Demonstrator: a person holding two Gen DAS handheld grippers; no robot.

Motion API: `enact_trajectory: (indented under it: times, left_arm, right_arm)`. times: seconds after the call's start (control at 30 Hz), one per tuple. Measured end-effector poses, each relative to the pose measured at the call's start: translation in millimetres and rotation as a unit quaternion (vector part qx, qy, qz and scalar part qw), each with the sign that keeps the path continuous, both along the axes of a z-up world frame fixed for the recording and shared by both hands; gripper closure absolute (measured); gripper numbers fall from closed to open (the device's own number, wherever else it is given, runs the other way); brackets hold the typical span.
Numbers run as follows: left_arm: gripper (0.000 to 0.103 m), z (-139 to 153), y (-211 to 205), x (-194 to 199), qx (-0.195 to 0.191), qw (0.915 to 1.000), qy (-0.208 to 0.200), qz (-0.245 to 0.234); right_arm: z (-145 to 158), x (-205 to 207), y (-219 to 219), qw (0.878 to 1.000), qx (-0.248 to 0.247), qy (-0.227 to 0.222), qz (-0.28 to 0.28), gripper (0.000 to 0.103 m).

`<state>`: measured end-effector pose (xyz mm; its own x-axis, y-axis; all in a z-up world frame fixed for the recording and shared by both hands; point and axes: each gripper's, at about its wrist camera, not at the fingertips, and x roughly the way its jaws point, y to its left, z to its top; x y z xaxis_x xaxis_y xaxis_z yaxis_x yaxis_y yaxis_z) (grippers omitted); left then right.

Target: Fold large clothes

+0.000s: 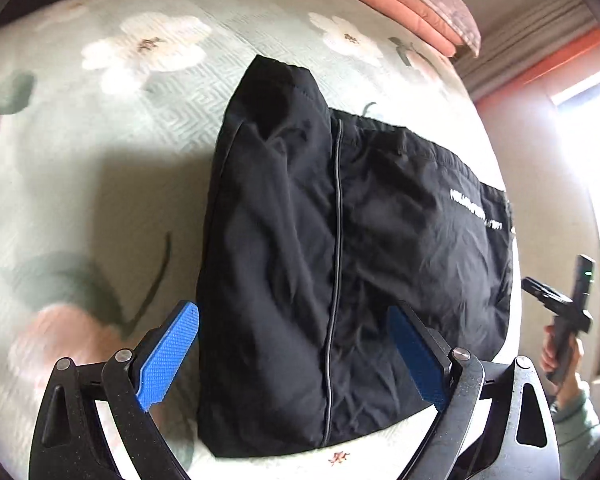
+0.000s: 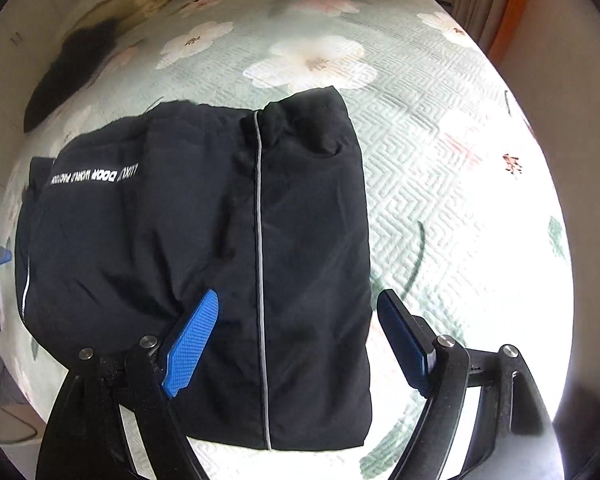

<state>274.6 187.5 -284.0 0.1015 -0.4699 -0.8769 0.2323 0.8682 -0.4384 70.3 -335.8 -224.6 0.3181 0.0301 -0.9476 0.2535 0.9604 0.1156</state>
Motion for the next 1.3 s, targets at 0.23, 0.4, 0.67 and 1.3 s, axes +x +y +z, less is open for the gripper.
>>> enact_trajectory:
  times: [0.23,0.4,0.67,1.3]
  left_arm:
    - [0.008,-41.3,-6.8,29.9,-0.037,0.9977,0.056,-0.002]
    - [0.008,-62.5,-18.7,33.7,-0.048,0.9957,0.078,-0.01]
    - [0.007,-93.8,-34.6,36.9,-0.12,0.9856,0.119,-0.011]
    - [0.047,-88.1,-54.5,14.9,-0.157,0.9814,0.105,0.032]
  right_arm:
    - [-44.0,43.8,-27.5,0.998,0.055,0.006,-0.009,0.018]
    - [-61.3,50.3,-34.7,0.997,0.071,0.007,-0.003,0.009]
    - [-113.3,56.7,-42.5,0.984,0.175,0.027,0.008,0.0]
    - [-115.8,58.1,-24.7,0.966,0.254,-0.029,0.028,0.049]
